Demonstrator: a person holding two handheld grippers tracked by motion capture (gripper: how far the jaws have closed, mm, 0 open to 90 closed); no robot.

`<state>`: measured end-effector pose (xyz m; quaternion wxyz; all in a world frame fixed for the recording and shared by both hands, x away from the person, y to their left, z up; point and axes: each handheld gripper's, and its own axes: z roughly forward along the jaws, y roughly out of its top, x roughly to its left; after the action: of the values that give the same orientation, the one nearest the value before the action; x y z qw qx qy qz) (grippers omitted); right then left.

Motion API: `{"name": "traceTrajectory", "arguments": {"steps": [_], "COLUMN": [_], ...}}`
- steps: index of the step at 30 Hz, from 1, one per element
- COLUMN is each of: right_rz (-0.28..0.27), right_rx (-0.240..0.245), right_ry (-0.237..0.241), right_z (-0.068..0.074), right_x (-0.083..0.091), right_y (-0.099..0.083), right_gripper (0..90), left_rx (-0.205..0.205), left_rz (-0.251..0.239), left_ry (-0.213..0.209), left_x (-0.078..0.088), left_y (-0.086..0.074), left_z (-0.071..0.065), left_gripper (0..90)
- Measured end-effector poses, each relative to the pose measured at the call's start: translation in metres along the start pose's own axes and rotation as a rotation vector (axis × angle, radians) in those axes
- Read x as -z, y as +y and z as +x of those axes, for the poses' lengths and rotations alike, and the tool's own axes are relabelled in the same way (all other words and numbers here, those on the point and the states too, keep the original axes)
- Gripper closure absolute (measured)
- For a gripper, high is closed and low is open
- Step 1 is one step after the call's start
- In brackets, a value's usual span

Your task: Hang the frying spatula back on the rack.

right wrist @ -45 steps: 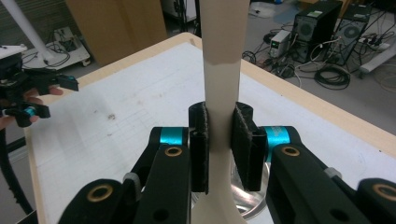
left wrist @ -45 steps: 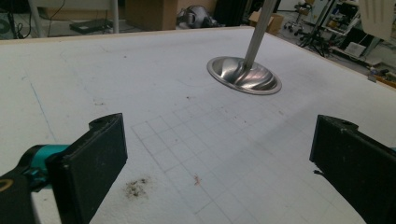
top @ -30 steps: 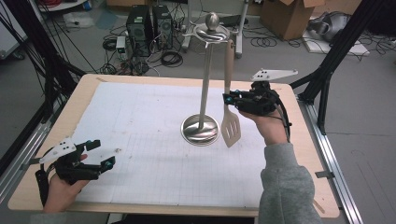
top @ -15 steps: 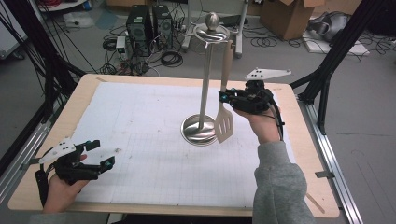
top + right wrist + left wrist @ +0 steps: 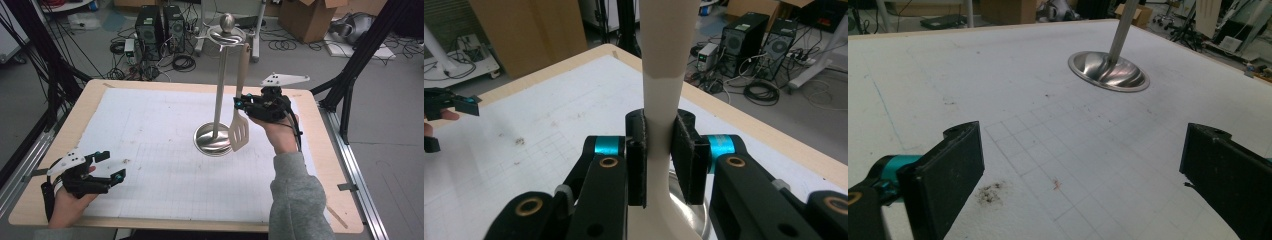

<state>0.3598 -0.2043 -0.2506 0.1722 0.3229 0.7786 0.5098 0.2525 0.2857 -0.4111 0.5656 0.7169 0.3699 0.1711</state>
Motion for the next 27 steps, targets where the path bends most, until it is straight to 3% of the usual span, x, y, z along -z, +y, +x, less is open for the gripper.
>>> {"name": "traceTrajectory", "arguments": {"steps": [6, 10, 12, 15, 16, 17, 21, 22, 27], "right_rz": [-0.051, -0.043, -0.065, -0.114, -0.114, -0.126, -0.129, -0.131, -0.164], "right_rx": [0.002, 0.001, -0.008, -0.024, -0.024, -0.022, -0.025, -0.024, -0.027], "right_ry": [0.003, -0.003, 0.000, 0.023, 0.023, 0.009, 0.005, -0.011, 0.008], "right_z": [0.002, 0.001, 0.002, 0.006, 0.006, 0.010, 0.012, 0.013, 0.014], "right_x": [0.004, 0.005, 0.006, 0.008, 0.008, 0.008, 0.007, 0.007, 0.011], "right_y": [-0.004, -0.008, -0.011, -0.014, -0.014, -0.015, -0.017, -0.018, -0.021], "right_gripper": [65.8, 59.4, 47.0, 39.9, 39.9, 31.3, 23.6, 18.1, 14.6], "left_rx": [-0.001, -0.007, -0.017, -0.001, 0.002, 0.001, 0.001, -0.001, 0.003], "left_rz": [-0.005, -0.010, -0.013, -0.013, -0.012, -0.006, 0.001, 0.002, 0.000], "left_ry": [0.008, 0.025, 0.038, 0.040, 0.038, 0.038, 0.034, 0.035, 0.051], "left_x": [0.001, 0.001, 0.002, 0.001, 0.001, 0.001, 0.000, 0.000, -0.002], "left_y": [0.000, 0.000, 0.000, 0.000, -0.001, -0.001, -0.002, -0.002, -0.003], "left_z": [0.001, 0.000, 0.001, 0.003, 0.004, 0.004, 0.004, 0.004, 0.005], "left_gripper": [4.5, 4.5, 4.5, 4.5, 4.5, 4.4, 4.4, 4.5, 1.7]}}
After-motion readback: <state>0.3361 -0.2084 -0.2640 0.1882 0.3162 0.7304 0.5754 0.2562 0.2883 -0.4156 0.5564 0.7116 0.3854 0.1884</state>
